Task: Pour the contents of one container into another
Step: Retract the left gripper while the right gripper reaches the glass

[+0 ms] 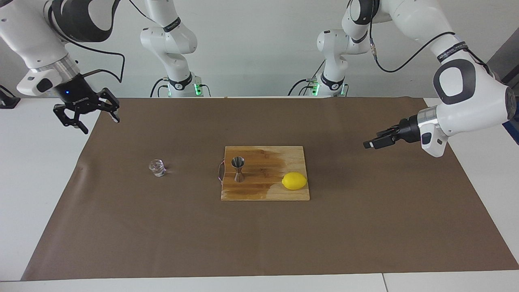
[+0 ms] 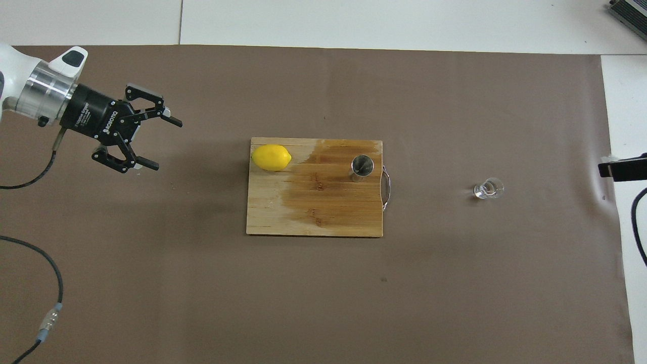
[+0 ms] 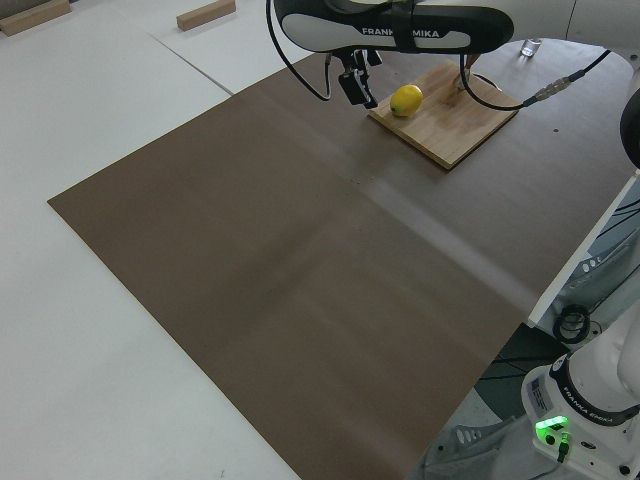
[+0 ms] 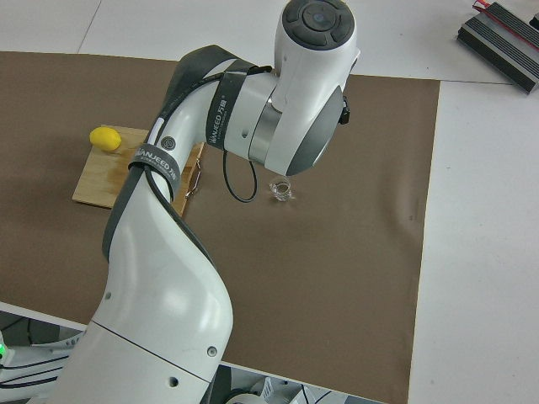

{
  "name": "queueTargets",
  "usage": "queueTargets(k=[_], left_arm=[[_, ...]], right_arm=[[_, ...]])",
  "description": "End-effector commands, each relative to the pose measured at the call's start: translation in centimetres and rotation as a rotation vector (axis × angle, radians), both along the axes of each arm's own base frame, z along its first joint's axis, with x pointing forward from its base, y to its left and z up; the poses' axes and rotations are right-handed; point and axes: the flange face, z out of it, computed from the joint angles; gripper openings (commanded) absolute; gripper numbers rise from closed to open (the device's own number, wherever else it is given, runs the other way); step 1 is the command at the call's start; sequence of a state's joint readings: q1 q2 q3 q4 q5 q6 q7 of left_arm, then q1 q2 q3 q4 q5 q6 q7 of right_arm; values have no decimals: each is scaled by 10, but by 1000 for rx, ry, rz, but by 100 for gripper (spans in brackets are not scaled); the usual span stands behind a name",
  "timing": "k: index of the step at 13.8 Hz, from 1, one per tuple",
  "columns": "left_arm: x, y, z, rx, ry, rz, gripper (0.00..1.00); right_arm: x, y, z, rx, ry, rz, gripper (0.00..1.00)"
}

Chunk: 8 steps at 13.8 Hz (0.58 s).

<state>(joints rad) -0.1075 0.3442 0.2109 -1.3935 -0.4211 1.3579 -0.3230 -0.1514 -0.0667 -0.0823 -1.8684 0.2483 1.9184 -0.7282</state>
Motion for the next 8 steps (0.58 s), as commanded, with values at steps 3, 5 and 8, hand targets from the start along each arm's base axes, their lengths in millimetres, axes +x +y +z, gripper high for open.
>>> queueTargets(k=[3, 5, 8], left_arm=[[-21, 9, 61, 228, -205, -286, 100], [-38, 8, 73, 280, -302, -381, 100], [-66, 9, 64, 315, -432, -468, 100]], right_arm=[[22, -28, -69, 67, -87, 250, 100], [30, -30, -97, 131, -170, 366, 100], [33, -35, -133, 217, -235, 470, 100]])
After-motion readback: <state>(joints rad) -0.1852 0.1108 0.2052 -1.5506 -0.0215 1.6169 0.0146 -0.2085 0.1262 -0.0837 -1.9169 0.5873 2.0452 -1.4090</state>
